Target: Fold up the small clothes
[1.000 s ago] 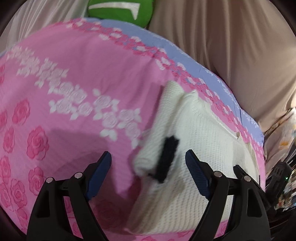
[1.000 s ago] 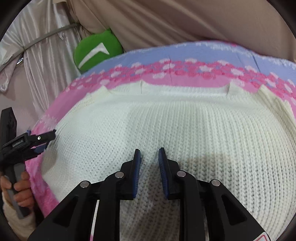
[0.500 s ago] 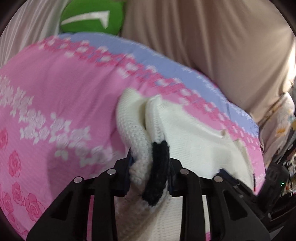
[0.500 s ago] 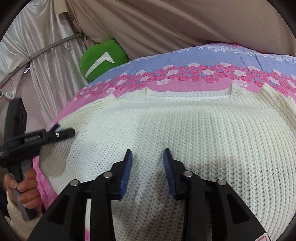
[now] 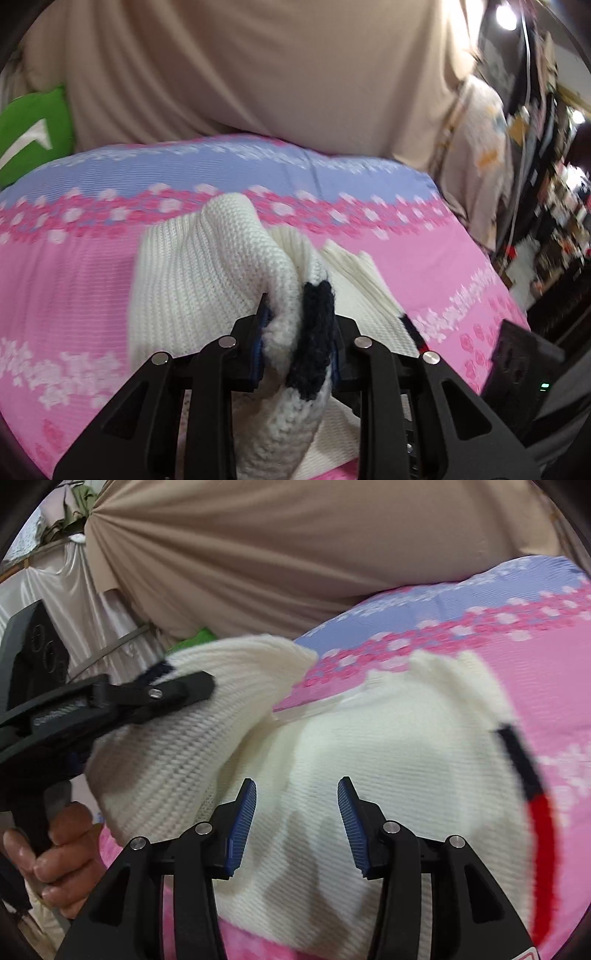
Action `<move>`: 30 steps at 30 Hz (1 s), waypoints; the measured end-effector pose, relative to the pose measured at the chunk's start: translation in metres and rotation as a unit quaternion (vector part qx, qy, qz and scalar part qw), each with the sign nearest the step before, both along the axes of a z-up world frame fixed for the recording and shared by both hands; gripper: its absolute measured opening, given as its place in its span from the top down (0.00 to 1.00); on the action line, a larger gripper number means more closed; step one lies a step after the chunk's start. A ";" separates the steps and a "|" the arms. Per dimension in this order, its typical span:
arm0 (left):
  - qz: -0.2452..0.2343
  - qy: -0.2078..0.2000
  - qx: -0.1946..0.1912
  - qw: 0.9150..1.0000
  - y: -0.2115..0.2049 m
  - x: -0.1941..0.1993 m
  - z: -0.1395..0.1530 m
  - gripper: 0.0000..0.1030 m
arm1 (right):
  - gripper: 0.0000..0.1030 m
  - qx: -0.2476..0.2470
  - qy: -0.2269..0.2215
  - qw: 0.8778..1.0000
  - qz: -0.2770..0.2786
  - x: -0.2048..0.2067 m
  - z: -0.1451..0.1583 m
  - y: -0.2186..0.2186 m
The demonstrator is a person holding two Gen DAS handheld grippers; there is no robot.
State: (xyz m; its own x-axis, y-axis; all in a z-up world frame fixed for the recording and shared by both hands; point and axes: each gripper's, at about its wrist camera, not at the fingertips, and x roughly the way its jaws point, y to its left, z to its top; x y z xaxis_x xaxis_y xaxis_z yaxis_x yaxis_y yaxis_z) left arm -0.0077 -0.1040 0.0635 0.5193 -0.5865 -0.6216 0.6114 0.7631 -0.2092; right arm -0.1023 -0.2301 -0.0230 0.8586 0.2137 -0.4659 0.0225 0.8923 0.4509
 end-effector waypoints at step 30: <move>0.008 0.009 0.020 1.000 -0.032 -0.015 -0.009 0.76 | 0.89 0.017 0.094 0.994 -0.047 0.053 -0.012 -0.115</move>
